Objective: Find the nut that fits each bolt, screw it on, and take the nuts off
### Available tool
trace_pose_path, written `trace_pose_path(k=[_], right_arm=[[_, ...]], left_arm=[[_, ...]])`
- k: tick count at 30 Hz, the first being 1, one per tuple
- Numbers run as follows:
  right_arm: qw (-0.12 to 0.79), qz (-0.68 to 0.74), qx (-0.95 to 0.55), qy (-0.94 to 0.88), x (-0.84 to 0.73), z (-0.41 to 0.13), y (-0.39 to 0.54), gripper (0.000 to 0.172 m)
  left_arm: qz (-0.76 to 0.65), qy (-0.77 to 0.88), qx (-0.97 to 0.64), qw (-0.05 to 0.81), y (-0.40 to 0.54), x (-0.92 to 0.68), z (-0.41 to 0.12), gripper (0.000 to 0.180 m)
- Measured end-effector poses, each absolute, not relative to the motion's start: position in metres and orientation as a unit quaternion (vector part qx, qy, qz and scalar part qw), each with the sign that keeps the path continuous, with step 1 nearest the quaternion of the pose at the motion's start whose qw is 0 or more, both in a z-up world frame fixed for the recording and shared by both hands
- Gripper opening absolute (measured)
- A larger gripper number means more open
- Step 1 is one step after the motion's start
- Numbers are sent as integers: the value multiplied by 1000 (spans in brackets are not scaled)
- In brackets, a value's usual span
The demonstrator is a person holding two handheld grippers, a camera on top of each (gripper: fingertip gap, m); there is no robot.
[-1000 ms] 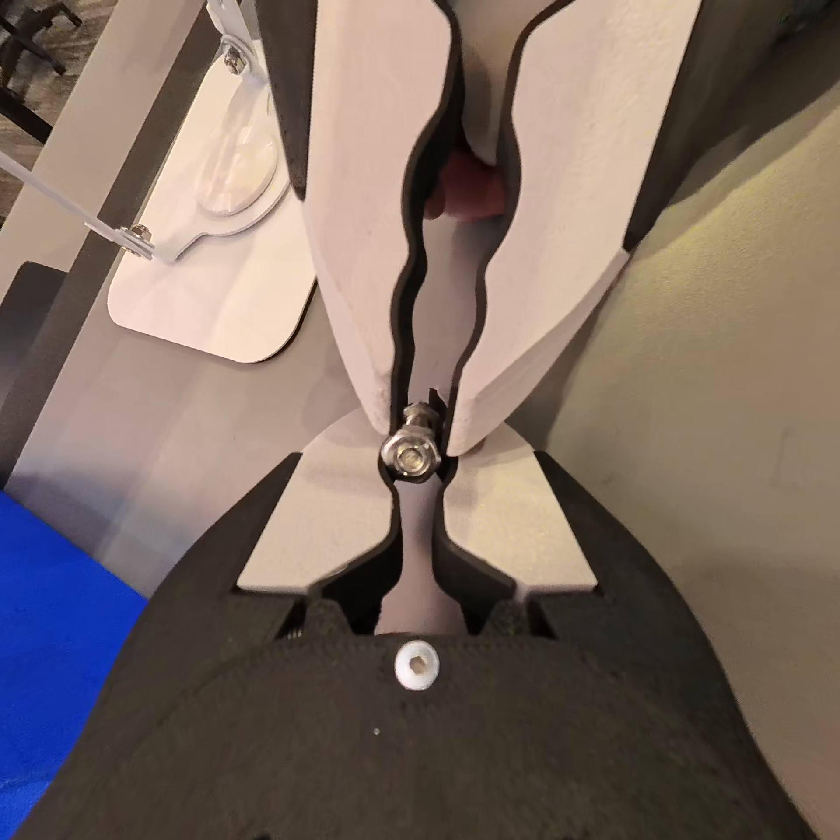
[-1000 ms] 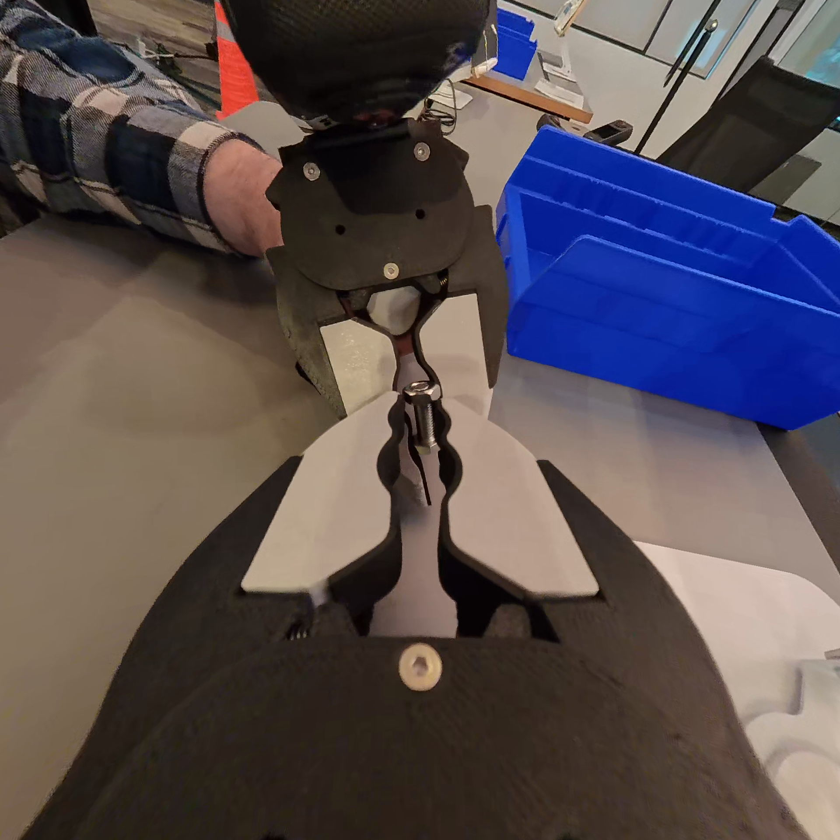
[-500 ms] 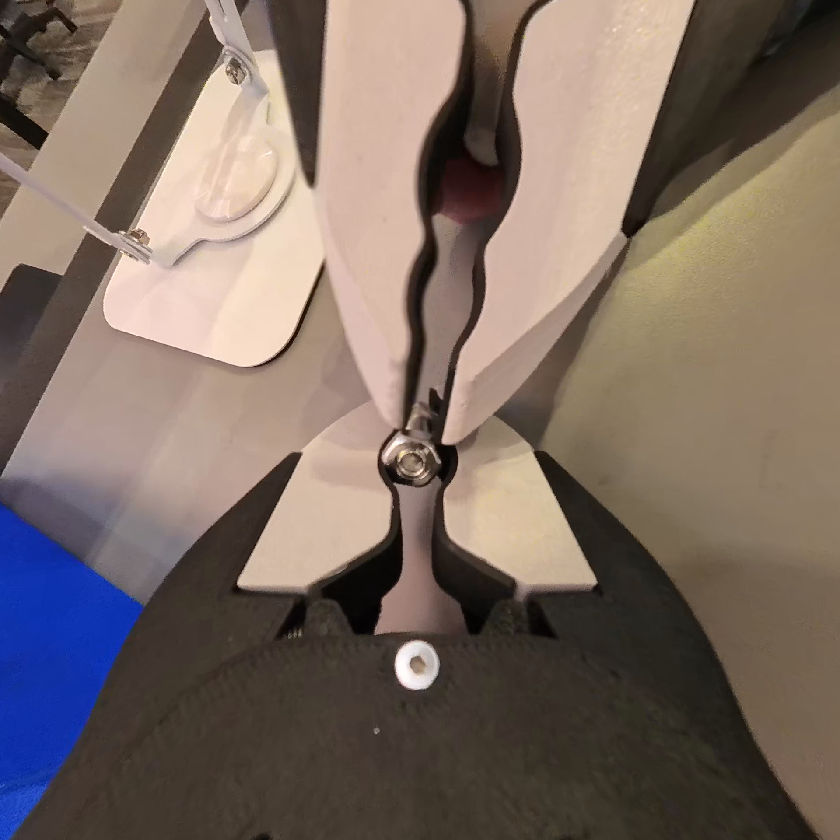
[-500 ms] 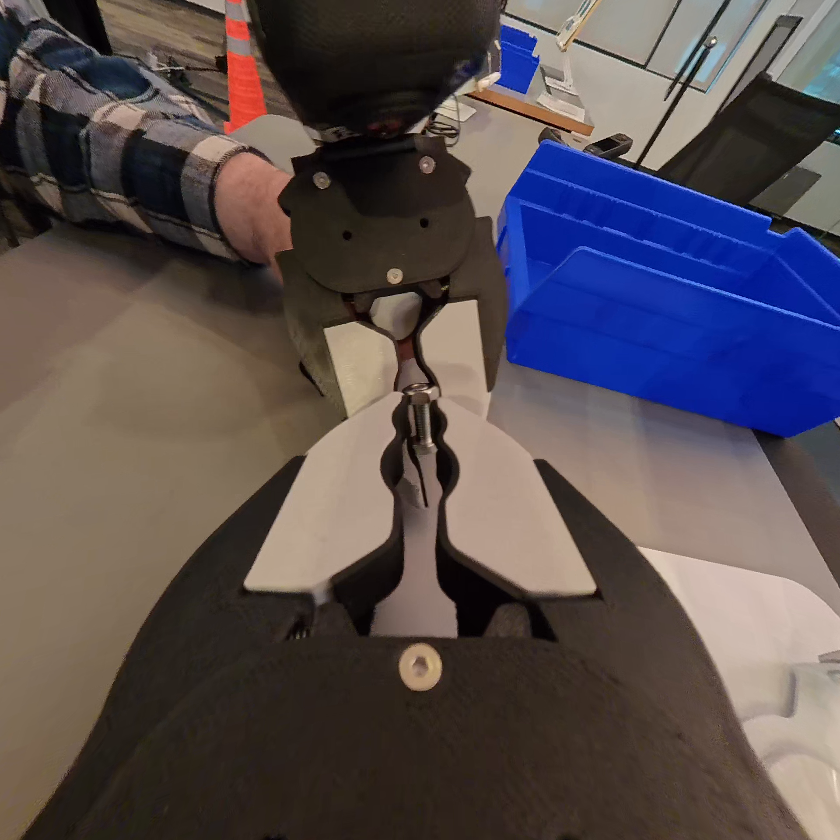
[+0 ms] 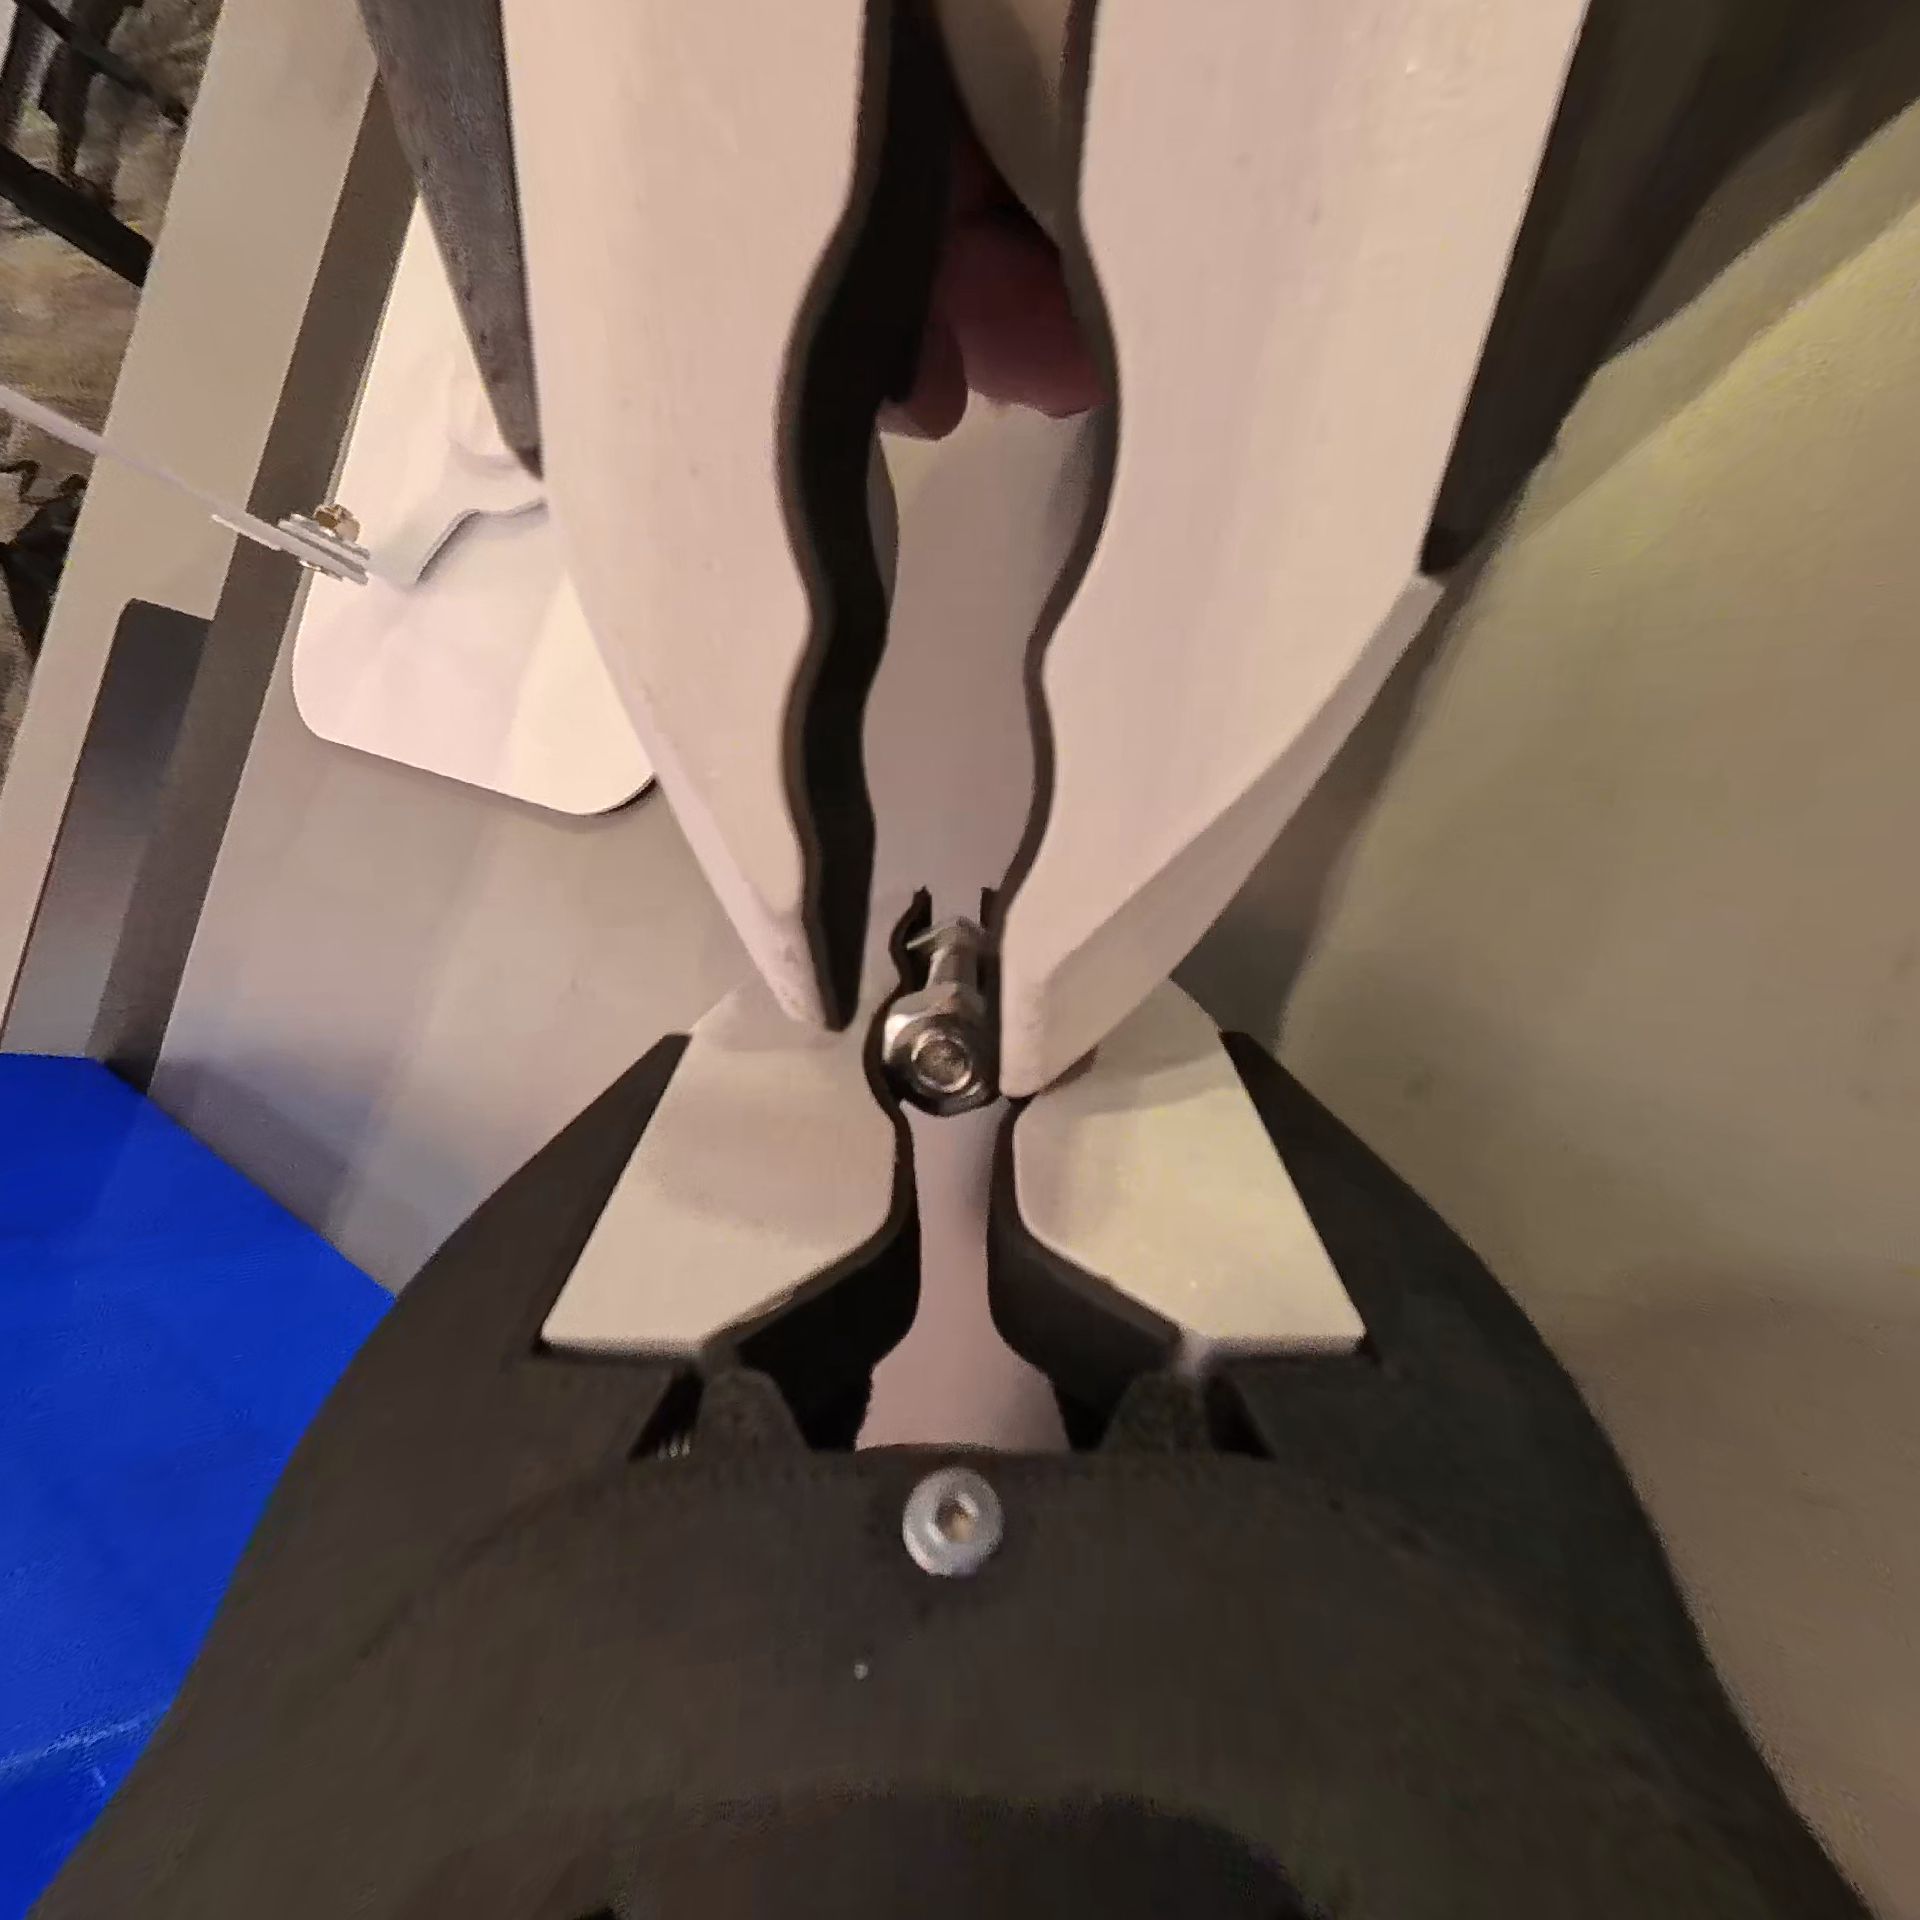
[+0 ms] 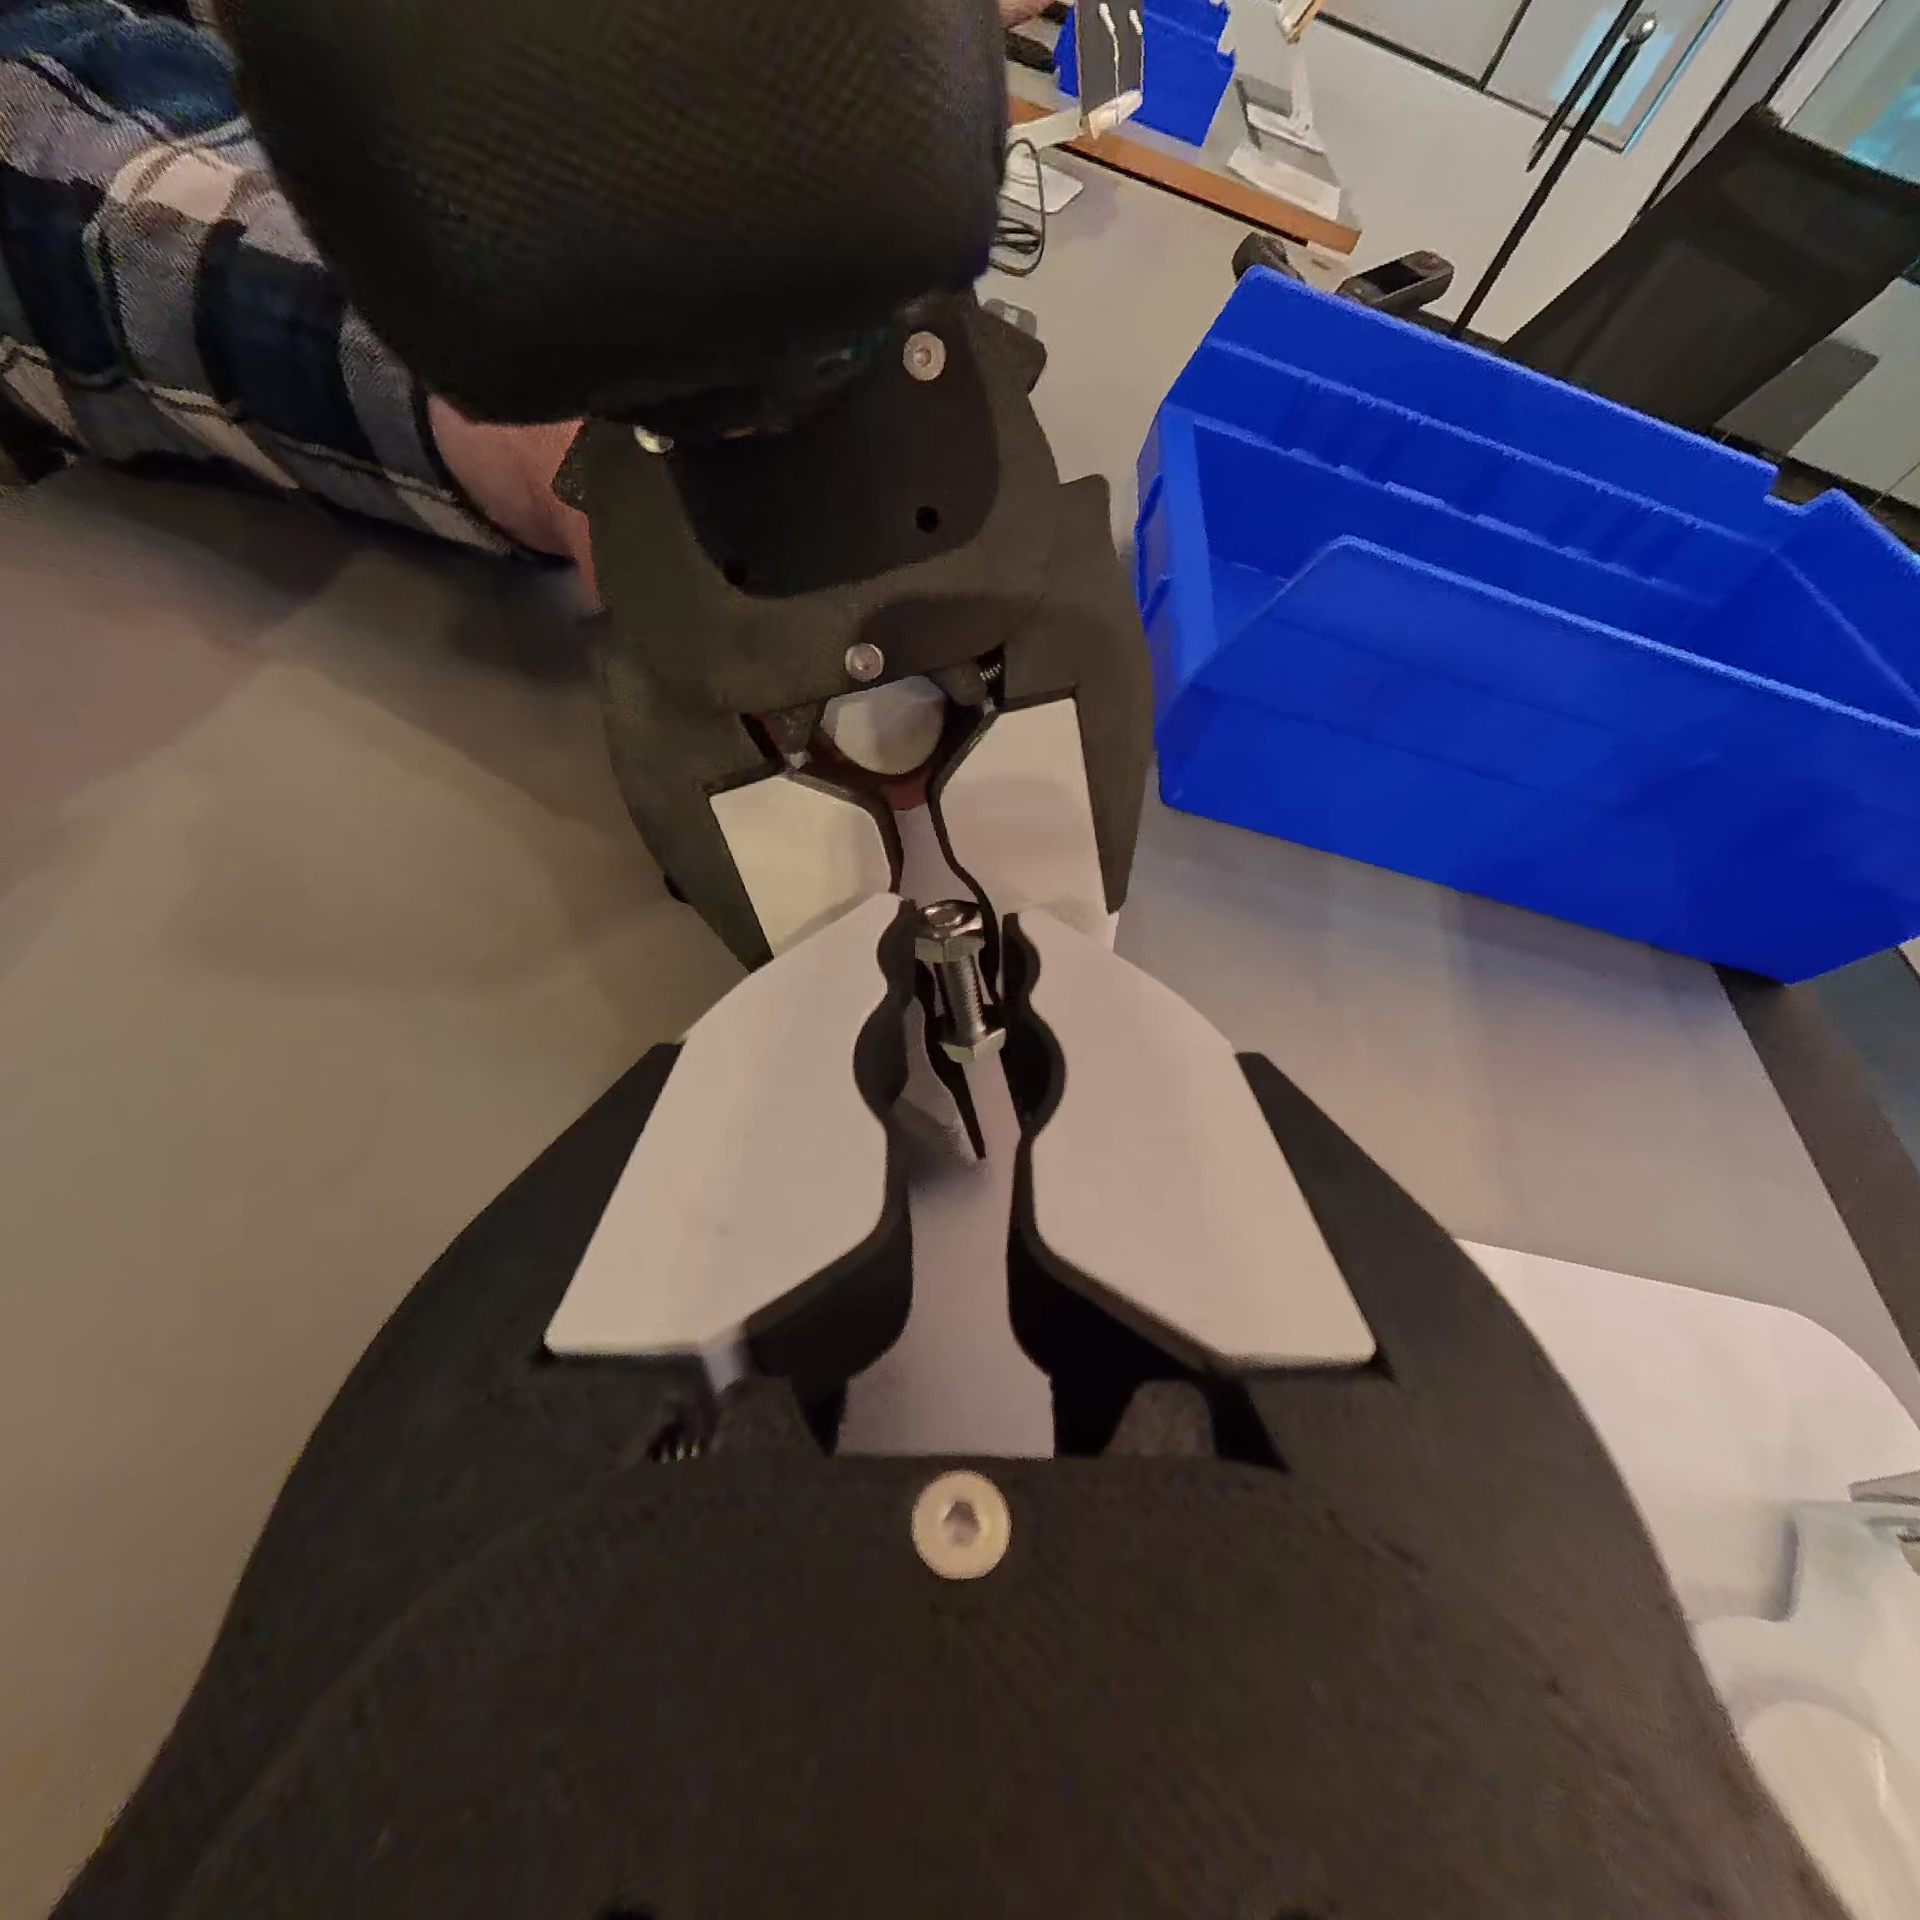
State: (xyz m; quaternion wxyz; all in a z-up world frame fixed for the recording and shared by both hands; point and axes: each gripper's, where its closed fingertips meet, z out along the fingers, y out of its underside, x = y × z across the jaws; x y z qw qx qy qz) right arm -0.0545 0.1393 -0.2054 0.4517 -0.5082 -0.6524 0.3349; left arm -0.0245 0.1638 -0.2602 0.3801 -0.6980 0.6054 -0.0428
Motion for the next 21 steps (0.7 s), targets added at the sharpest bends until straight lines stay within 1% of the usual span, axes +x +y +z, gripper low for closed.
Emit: trace_pose_path(k=[1, 4, 7, 10, 14, 16, 18, 19, 21], right_arm=[[451, 336, -505, -654, -55, -205, 138, 13], [448, 345, -504, -653, -54, -204, 137, 12], [451, 347, -501, -652, -53, -203, 138, 0], [452, 352, -498, -651, -52, -201, 138, 0], [451, 362, -511, -636, -48, -197, 143, 20], [442, 372, -527, -624, -47, -198, 144, 23], [429, 398, -551, -595, -48, -196, 145, 30], [424, 408, -568, -575, -48, -195, 147, 31], [418, 412, -596, -548, -48, -197, 153, 46]], left_arm=[[-46, 604, -699, 381, 164, -24, -260, 8], [-49, 604, -698, 381, 163, -23, -259, 8], [-46, 613, -693, 378, 160, -21, -260, 8], [-45, 612, -692, 379, 161, -21, -259, 8], [-36, 593, -706, 387, 169, -27, -257, 8], [-26, 583, -706, 401, 173, -28, -253, 9], [9, 572, -703, 424, 181, -31, -246, 8], [29, 567, -698, 436, 185, -32, -242, 8], [53, 557, -693, 455, 190, -34, -236, 8]])
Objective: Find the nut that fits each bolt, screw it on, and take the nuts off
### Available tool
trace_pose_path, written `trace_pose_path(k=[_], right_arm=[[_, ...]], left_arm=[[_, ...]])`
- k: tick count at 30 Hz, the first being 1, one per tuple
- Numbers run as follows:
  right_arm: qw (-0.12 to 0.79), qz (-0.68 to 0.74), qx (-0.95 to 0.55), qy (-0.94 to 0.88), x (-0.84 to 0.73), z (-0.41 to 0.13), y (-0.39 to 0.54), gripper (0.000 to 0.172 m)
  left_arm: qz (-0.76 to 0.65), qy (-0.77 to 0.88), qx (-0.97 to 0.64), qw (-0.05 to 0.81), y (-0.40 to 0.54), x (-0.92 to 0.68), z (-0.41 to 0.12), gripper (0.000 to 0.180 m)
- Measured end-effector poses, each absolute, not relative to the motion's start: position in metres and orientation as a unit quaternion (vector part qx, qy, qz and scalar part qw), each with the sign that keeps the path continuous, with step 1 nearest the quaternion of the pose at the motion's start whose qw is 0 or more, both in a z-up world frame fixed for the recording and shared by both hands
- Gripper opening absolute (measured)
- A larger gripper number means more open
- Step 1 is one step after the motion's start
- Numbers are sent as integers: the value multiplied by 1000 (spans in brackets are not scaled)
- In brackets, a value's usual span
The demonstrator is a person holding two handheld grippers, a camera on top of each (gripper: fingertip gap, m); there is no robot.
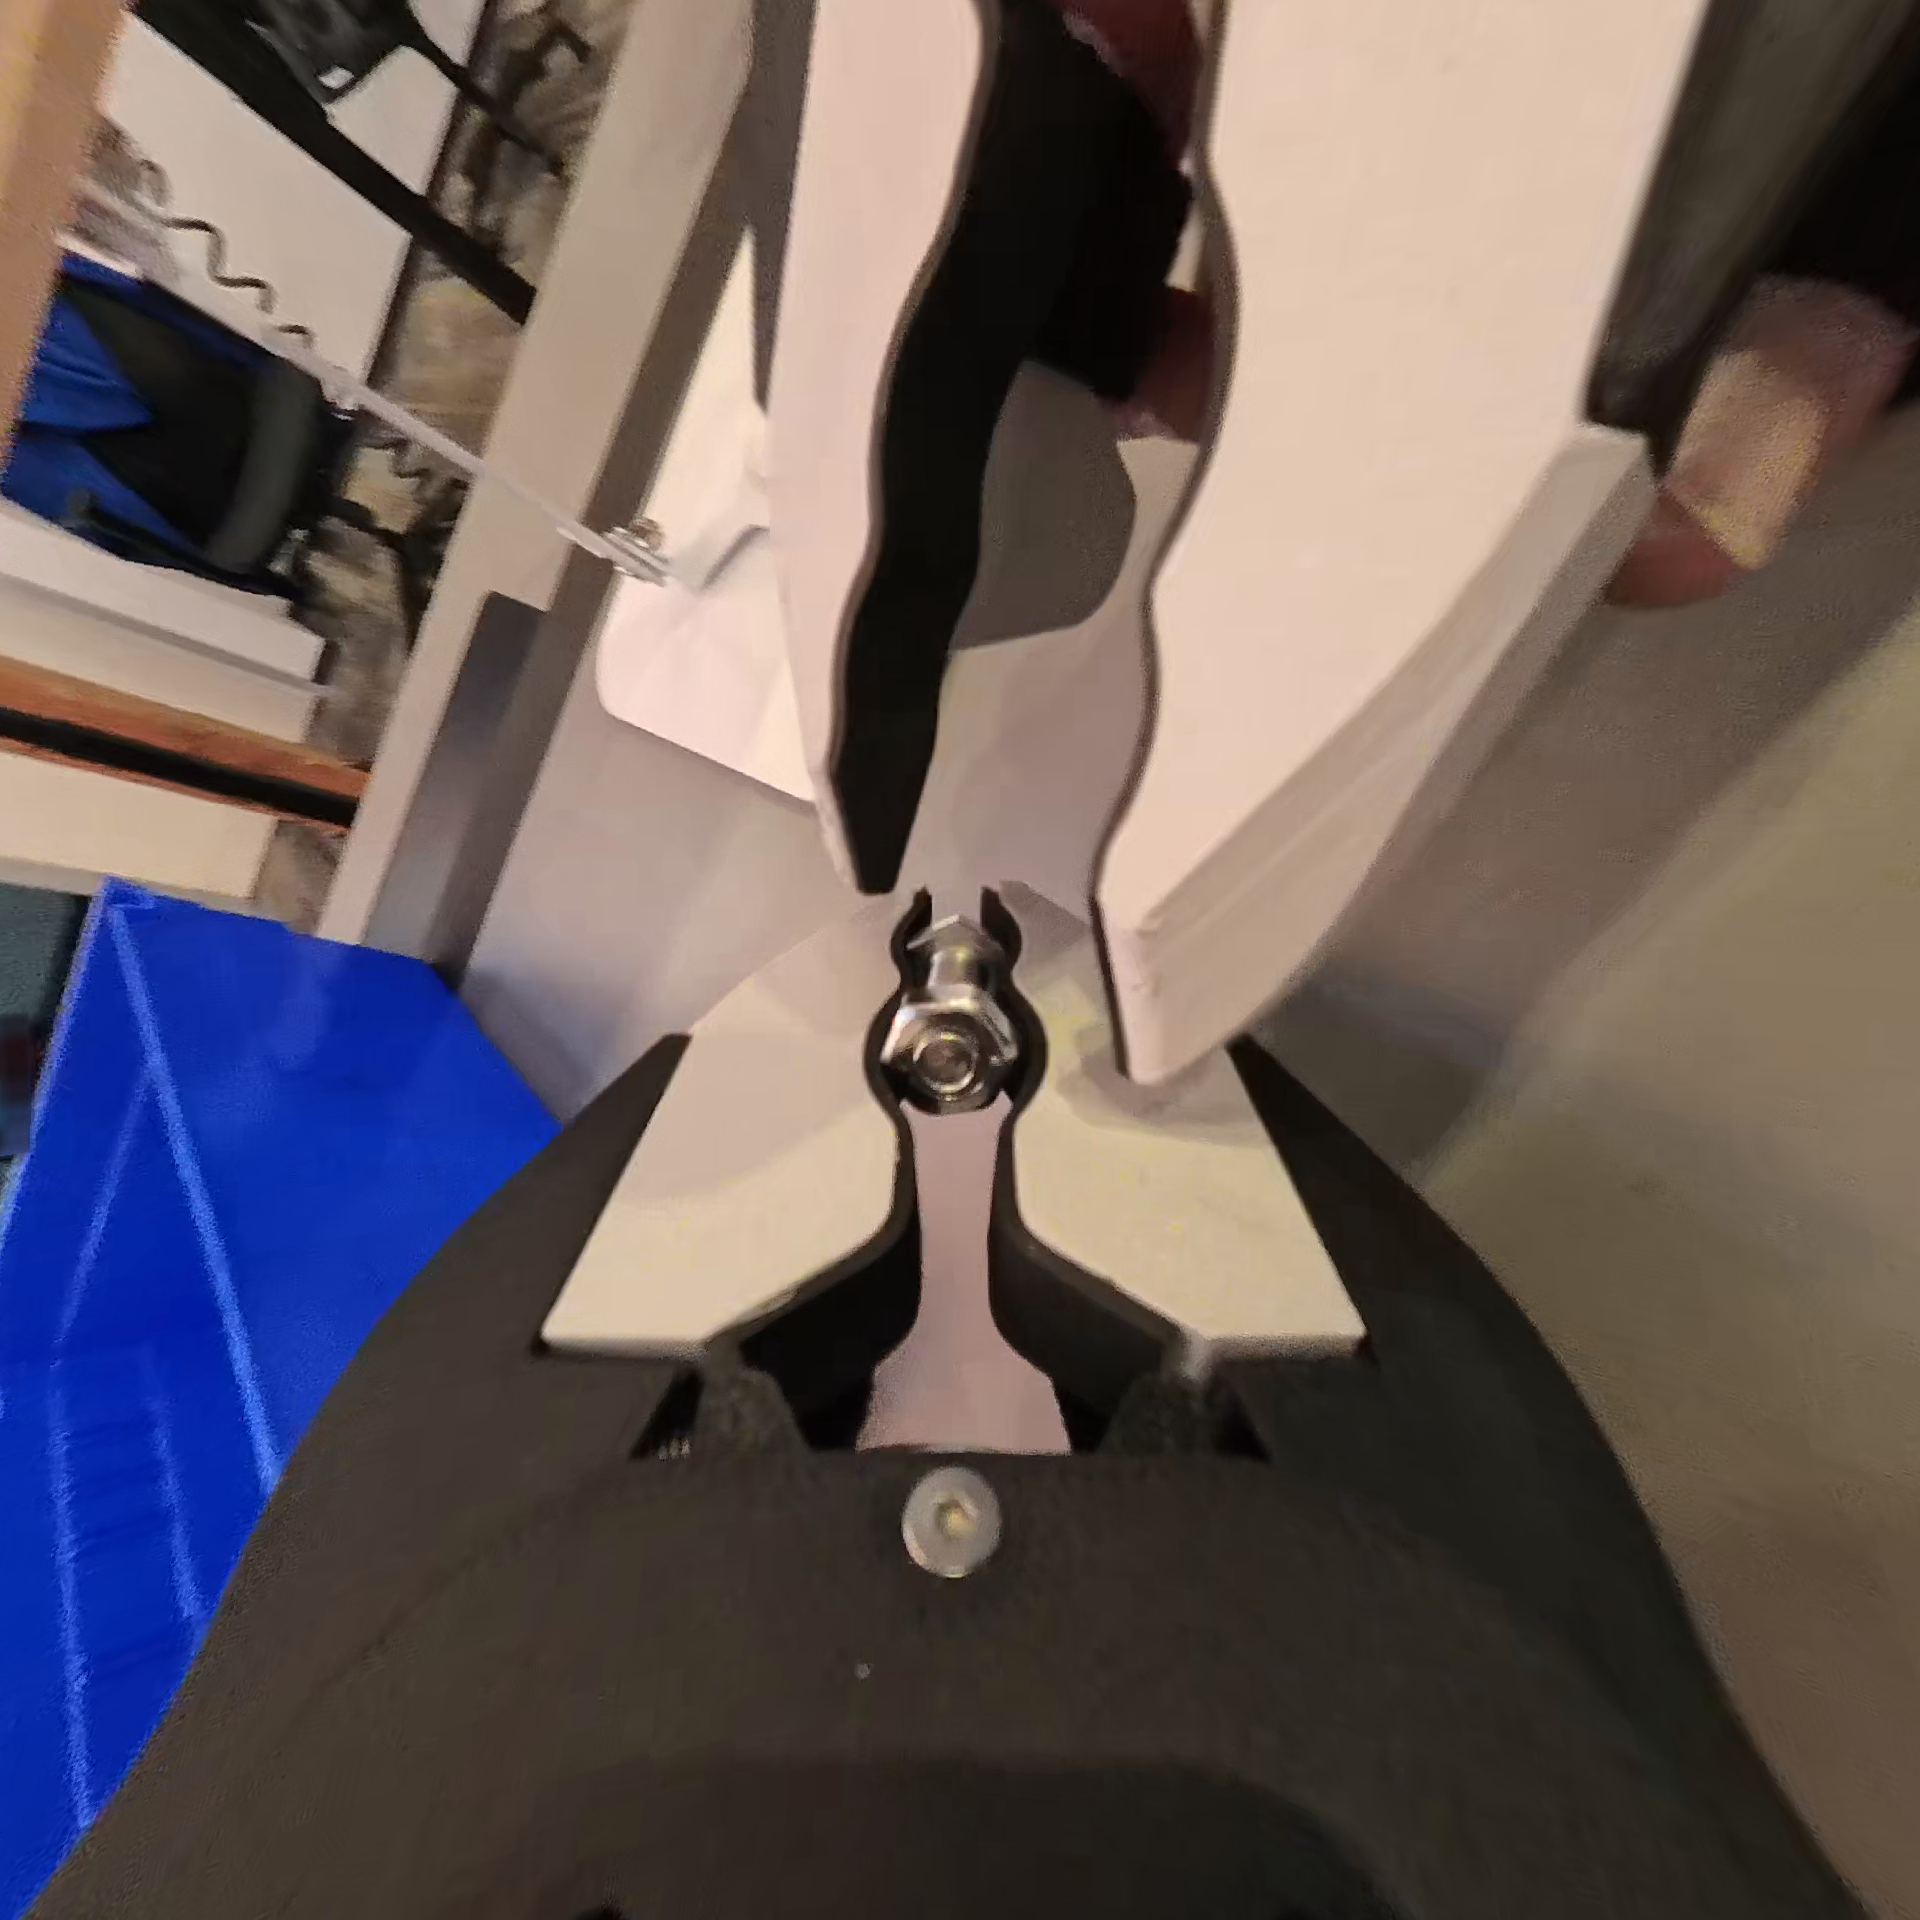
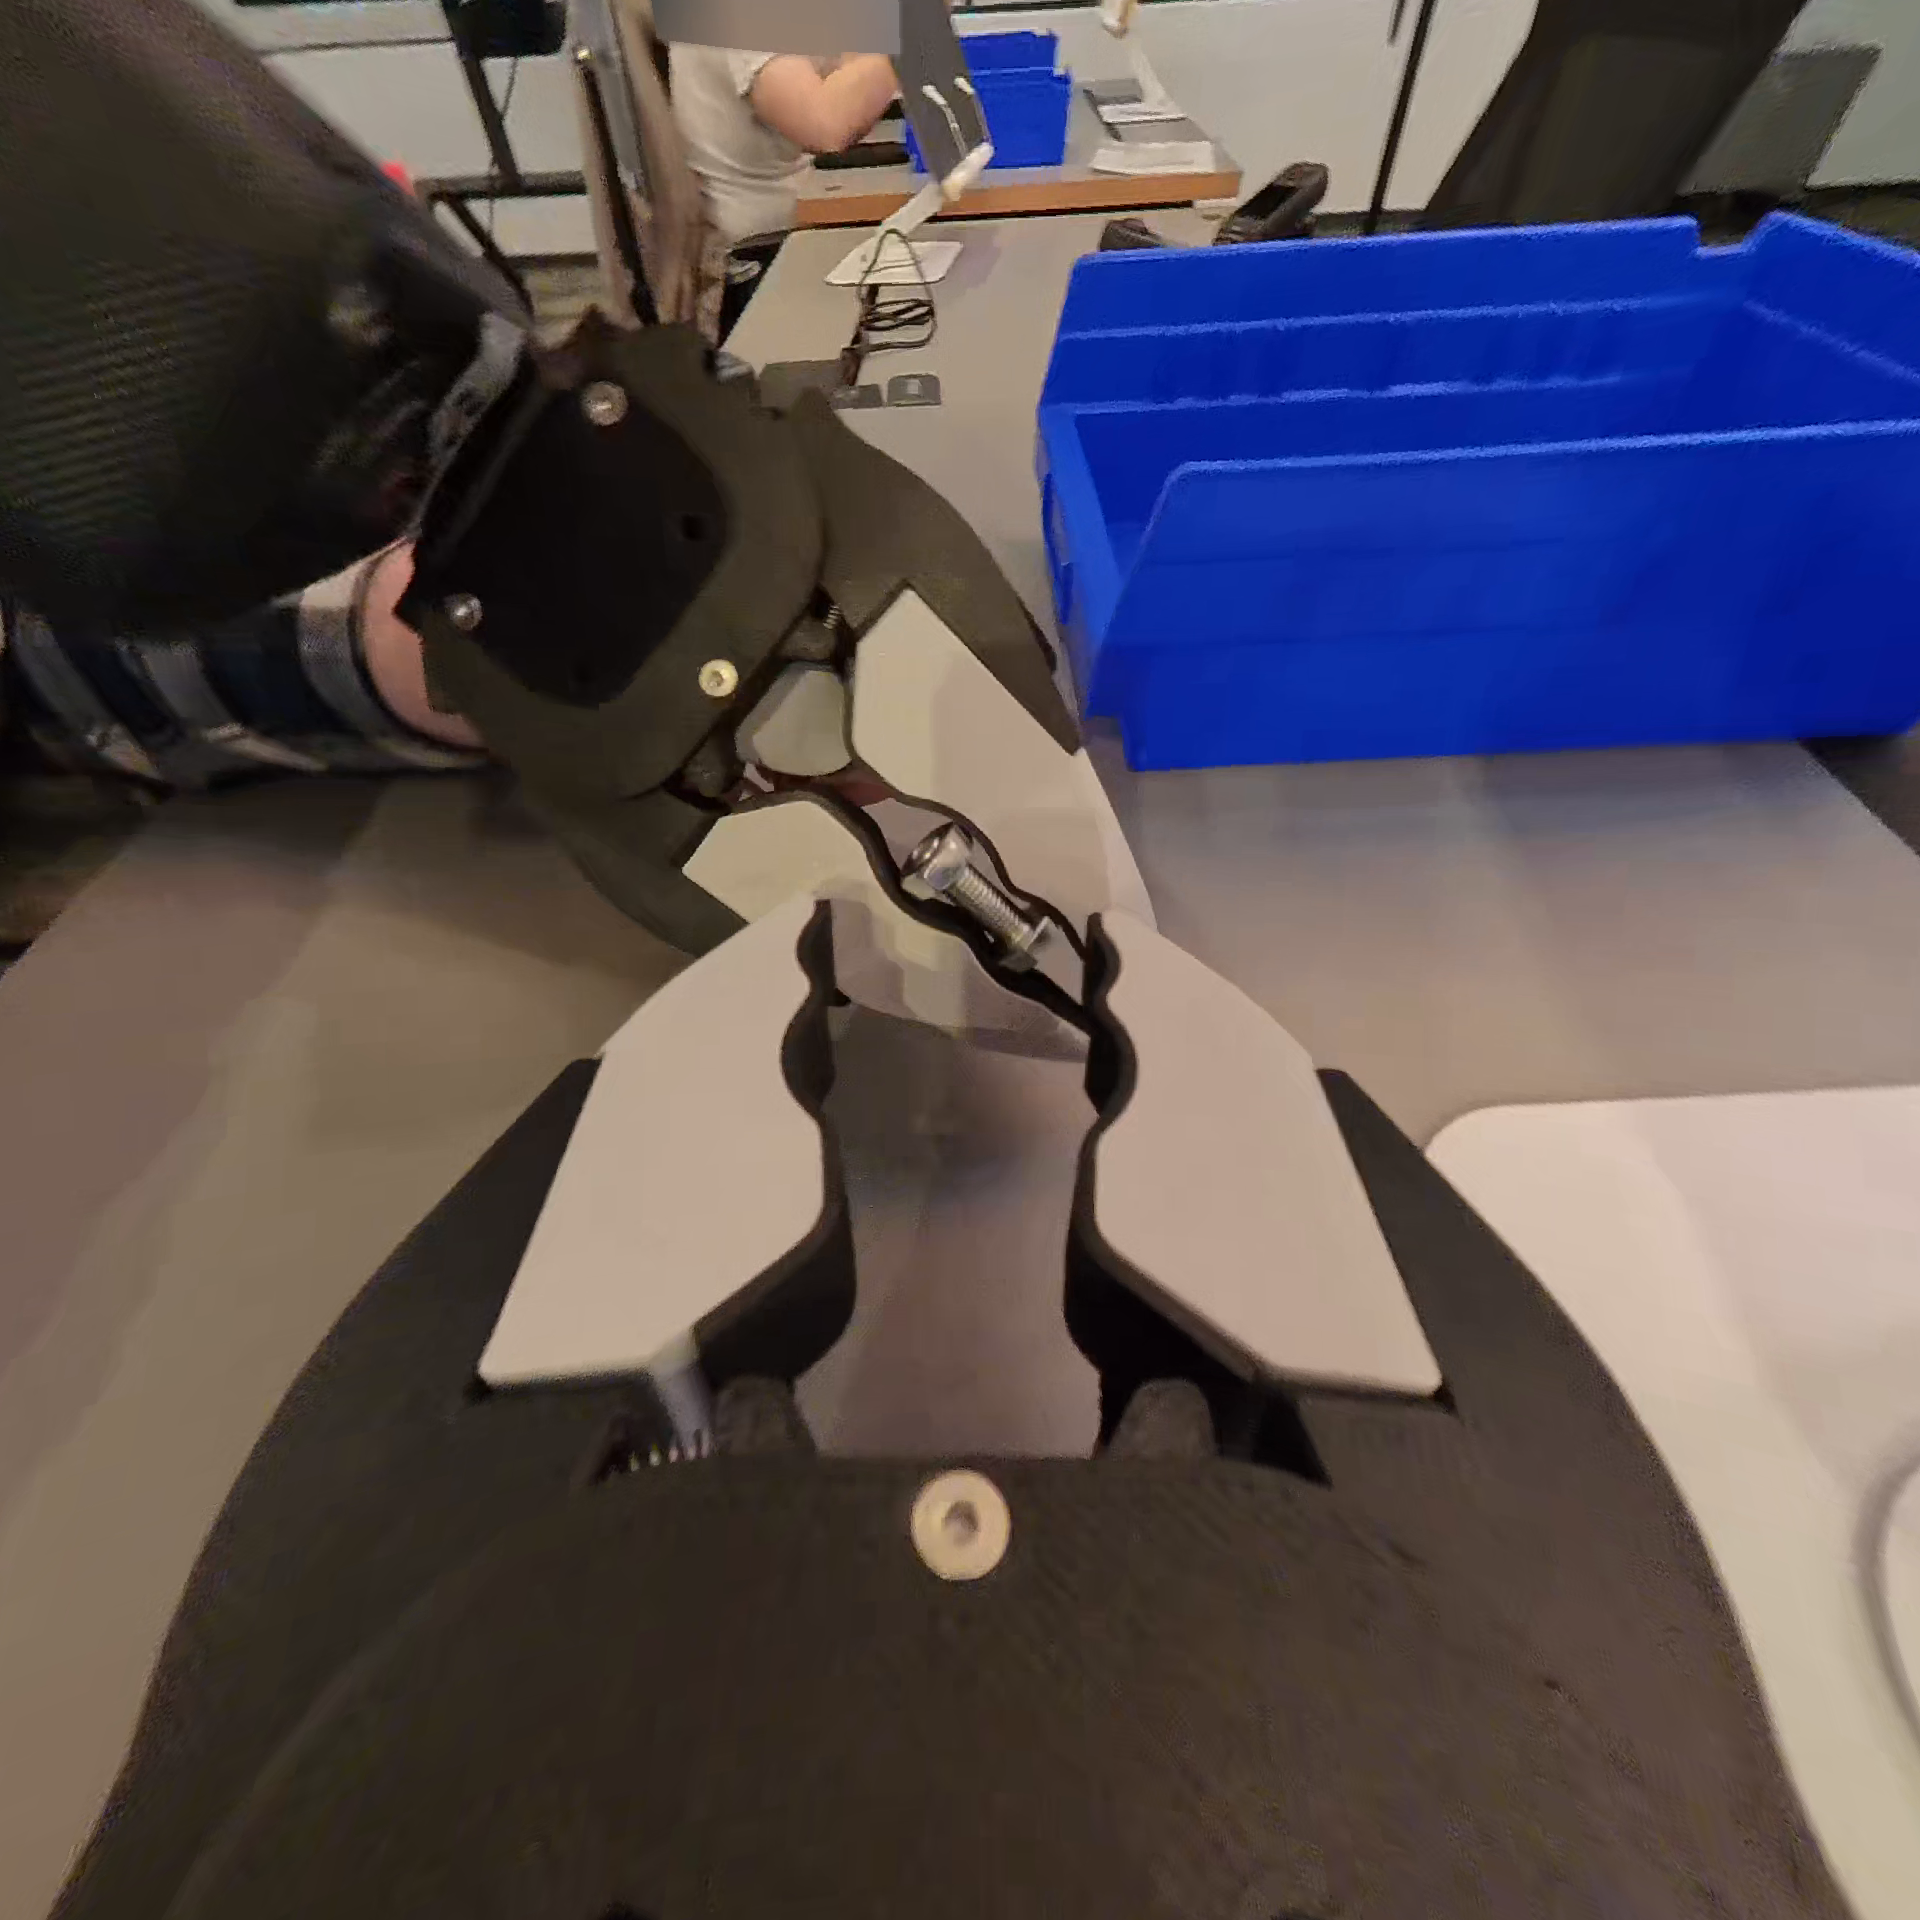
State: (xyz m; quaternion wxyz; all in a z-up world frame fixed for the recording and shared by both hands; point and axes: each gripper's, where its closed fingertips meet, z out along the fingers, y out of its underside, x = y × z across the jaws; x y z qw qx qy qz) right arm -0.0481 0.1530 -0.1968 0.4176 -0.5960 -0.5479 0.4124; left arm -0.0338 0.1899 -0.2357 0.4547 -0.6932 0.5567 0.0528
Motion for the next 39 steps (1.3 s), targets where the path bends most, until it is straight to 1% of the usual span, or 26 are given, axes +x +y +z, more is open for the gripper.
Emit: trace_pose_path(k=[3, 6, 11, 12, 14, 20, 21, 22, 33, 39], right_arm=[[406, 417, -631, -513, -49, -200, 159, 62], [370, 456, -662, -466, -52, -202, 158, 57], [367, 503, -658, -424, -49, -191, 163, 46], [374, 502, -654, -424, -48, -189, 162, 42], [379, 482, -656, -441, -50, -192, 159, 40], [378, 475, -662, -439, -50, -193, 159, 40], [381, 475, -661, -438, -50, -193, 160, 37], [386, 473, -660, -438, -48, -193, 162, 30], [391, 477, -642, -455, -46, -191, 163, 29], [364, 519, -627, -452, -42, -187, 163, 29]], left_arm=[[95, 544, -685, 475, 197, -38, -227, 8], [155, 544, -670, 481, 203, -43, -223, 8], [197, 554, -645, 488, 203, -40, -219, 9], [208, 558, -639, 487, 203, -40, -219, 8], [219, 556, -642, 480, 204, -41, -221, 9], [258, 558, -624, 482, 207, -44, -219, 8], [257, 557, -626, 482, 207, -43, -219, 8], [254, 558, -624, 484, 206, -42, -218, 8], [252, 559, -621, 488, 206, -41, -215, 8], [204, 560, -627, 501, 203, -37, -214, 11]])
